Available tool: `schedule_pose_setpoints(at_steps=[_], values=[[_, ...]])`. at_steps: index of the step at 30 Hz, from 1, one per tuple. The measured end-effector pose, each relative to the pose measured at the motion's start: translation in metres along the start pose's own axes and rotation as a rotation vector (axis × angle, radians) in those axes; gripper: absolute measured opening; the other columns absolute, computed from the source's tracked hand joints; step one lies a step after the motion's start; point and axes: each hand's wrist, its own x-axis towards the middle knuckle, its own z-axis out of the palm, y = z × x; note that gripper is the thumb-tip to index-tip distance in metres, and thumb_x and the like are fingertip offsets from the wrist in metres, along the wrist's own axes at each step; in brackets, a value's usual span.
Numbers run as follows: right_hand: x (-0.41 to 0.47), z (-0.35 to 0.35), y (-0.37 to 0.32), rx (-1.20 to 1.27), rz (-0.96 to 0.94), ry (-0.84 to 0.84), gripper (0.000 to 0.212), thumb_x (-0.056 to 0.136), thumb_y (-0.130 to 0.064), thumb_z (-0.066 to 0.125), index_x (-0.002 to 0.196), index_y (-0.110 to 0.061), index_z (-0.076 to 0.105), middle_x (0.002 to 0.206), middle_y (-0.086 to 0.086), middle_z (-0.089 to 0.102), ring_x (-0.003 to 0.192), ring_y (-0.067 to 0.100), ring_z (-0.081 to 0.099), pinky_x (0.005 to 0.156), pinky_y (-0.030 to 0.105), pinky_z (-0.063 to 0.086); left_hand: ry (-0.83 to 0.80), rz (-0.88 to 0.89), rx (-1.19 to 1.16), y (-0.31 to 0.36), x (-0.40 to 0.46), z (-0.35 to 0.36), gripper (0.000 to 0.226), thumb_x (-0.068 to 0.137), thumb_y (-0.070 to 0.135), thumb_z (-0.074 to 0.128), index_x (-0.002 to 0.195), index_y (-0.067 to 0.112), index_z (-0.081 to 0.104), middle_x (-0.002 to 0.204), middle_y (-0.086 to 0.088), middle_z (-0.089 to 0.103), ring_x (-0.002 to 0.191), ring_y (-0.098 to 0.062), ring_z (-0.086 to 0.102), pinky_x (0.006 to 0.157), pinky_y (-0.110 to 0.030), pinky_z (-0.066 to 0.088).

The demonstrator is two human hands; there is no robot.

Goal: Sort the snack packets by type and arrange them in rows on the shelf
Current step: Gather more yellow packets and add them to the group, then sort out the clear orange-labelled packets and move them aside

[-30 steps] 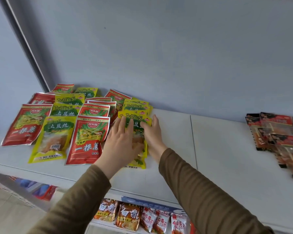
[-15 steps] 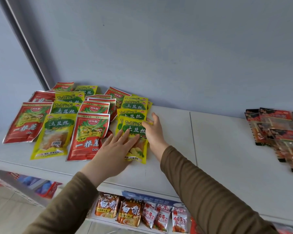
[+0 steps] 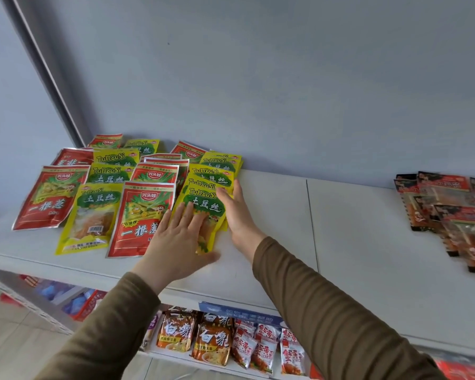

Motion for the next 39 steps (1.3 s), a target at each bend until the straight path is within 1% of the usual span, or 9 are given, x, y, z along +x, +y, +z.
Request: schedule_pose_setpoints(at_steps=[2, 4, 7, 11, 15, 19, 24, 35, 39], values=[[-0.001, -0.003, 0.0, -0.014, -0.013, -0.012, 0.077, 0.098, -0.043, 0.059, 0.16, -0.038, 0.012, 0.164, -0.006, 0.03, 0.146, 0.015, 0.036, 0.118, 0.039, 0.031, 0.021, -0.031, -0.027, -0.001, -0.002, 0.0, 0.097, 0.088, 0.078, 0.047, 0.16, 0.025, 0.009, 0.172, -0.011, -0.009, 0.157, -0.03, -0.013, 0.128, -0.047, -0.006], [-0.003, -0.011, -0.002, -0.061, -0.042, 0.014, 0.076, 0.1, -0.041, 0.058, 0.161, -0.036, 0.012, 0.166, -0.008, 0.024, 0.148, 0.013, 0.03, 0.113, 0.03, 0.027, 0.051, -0.014, -0.034, 0.0, -0.003, -0.001, 0.098, 0.09, 0.078, 0.042, 0.163, 0.025, 0.002, 0.171, -0.008, -0.014, 0.157, -0.028, -0.017, 0.127, -0.047, -0.008], [-0.006, -0.025, -0.004, -0.14, -0.095, 0.066, 0.072, 0.101, -0.033, 0.058, 0.161, -0.03, 0.018, 0.167, -0.006, 0.02, 0.152, 0.013, 0.023, 0.117, 0.031, 0.023, 0.069, 0.027, -0.024, 0.005, 0.0, -0.006, 0.097, 0.092, 0.079, 0.035, 0.163, 0.028, -0.006, 0.17, -0.005, -0.017, 0.156, -0.025, -0.021, 0.127, -0.046, -0.01], [-0.02, -0.042, -0.01, -0.356, -0.207, 0.119, 0.065, 0.099, -0.023, 0.058, 0.157, -0.025, 0.029, 0.163, -0.003, 0.031, 0.15, 0.013, 0.027, 0.121, 0.035, 0.025, 0.118, 0.032, -0.017, 0.013, 0.006, -0.011, 0.093, 0.095, 0.073, 0.038, 0.164, 0.027, -0.003, 0.171, -0.004, -0.014, 0.156, -0.026, -0.02, 0.127, -0.047, -0.006], [-0.04, -0.065, -0.017, -0.632, -0.362, 0.142, 0.061, 0.1, -0.021, 0.058, 0.156, -0.02, 0.034, 0.162, 0.002, 0.033, 0.15, 0.016, 0.024, 0.119, 0.025, 0.019, 0.145, 0.075, -0.025, 0.028, 0.013, -0.013, 0.091, 0.096, 0.07, 0.041, 0.164, 0.027, -0.001, 0.171, -0.005, -0.015, 0.155, -0.026, -0.022, 0.128, -0.047, -0.005], [-0.062, -0.103, -0.019, -0.986, -0.42, 0.14, 0.059, 0.102, -0.023, 0.054, 0.157, -0.018, 0.033, 0.165, 0.003, 0.028, 0.153, 0.022, 0.016, 0.123, 0.033, 0.016, 0.156, 0.148, -0.044, 0.057, 0.02, -0.006, 0.091, 0.096, 0.066, 0.044, 0.164, 0.026, 0.0, 0.172, -0.005, -0.01, 0.156, -0.025, -0.018, 0.128, -0.044, -0.006], [-0.09, -0.15, -0.023, -1.21, -0.421, 0.194, 0.055, 0.103, -0.032, 0.053, 0.154, -0.023, 0.036, 0.166, 0.001, 0.026, 0.154, 0.022, 0.013, 0.124, 0.038, 0.013, 0.2, 0.219, -0.119, 0.101, 0.032, -0.006, 0.087, 0.097, 0.058, 0.052, 0.164, 0.022, 0.009, 0.173, -0.004, -0.001, 0.159, -0.022, -0.009, 0.128, -0.041, -0.002], [-0.171, -0.308, -0.047, -1.392, -0.37, 0.321, 0.046, 0.102, -0.037, 0.053, 0.146, -0.027, 0.047, 0.164, -0.001, 0.029, 0.154, 0.023, 0.014, 0.126, 0.048, 0.012, 0.192, 0.366, -0.221, 0.274, 0.044, 0.005, 0.081, 0.099, 0.054, 0.052, 0.164, 0.022, 0.015, 0.172, -0.003, 0.005, 0.159, -0.021, -0.002, 0.127, -0.038, 0.001], [-0.205, -0.385, -0.05, -1.412, -0.336, 0.323, 0.044, 0.102, -0.037, 0.053, 0.143, -0.026, 0.049, 0.164, -0.002, 0.03, 0.153, 0.024, 0.018, 0.123, 0.05, 0.019, 0.159, 0.381, -0.285, 0.356, 0.04, 0.016, 0.082, 0.099, 0.055, 0.053, 0.164, 0.024, 0.013, 0.172, 0.0, 0.006, 0.159, -0.019, -0.002, 0.126, -0.035, 0.003]])
